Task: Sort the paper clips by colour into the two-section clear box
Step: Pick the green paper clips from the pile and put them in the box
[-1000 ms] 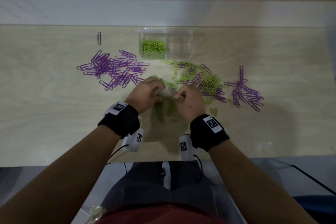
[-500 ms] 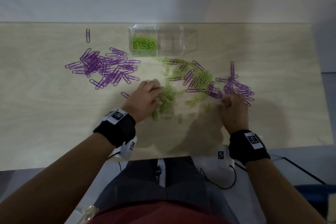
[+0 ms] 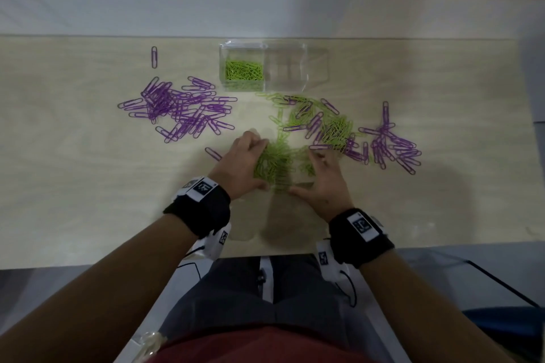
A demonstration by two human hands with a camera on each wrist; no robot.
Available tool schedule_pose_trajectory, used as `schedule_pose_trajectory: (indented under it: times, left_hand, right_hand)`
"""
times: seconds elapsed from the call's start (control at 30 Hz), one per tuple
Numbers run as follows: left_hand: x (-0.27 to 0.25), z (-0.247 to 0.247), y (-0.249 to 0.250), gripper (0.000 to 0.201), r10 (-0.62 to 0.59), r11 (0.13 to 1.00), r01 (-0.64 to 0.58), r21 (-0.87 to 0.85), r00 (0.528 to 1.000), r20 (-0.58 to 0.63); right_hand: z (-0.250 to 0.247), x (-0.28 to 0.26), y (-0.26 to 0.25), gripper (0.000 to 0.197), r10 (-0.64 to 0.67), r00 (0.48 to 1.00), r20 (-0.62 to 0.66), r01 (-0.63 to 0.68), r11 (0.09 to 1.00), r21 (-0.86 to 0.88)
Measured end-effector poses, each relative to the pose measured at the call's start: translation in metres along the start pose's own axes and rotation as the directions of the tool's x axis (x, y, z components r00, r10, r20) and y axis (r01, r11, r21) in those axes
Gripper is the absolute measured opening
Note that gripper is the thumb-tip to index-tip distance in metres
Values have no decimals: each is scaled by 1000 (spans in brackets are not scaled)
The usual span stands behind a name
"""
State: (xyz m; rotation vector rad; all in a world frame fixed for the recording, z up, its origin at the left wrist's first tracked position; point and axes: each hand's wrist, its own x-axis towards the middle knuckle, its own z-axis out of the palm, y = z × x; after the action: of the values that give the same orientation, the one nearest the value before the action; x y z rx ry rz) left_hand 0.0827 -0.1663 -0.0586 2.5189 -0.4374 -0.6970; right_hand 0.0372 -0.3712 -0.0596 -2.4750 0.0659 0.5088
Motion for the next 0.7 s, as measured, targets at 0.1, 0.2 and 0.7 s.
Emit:
schedule_pose_trajectory:
  times: [0.1, 0.2, 0.7]
  left_hand:
    - [7, 0, 2, 82, 57, 997, -58, -50, 998, -5]
    - [9, -4, 4, 54, 118, 991, -120, -62, 992, -42]
    - [15, -19, 6, 14, 177, 984, -177, 6, 980, -87]
  right_hand:
    - [8, 17, -15, 74, -108, 991, 78, 113, 992, -63]
    - [11, 29, -23, 55, -184, 976, 113, 192, 979, -65]
    - [-29, 45, -15, 16, -207, 978, 4, 207, 978, 11]
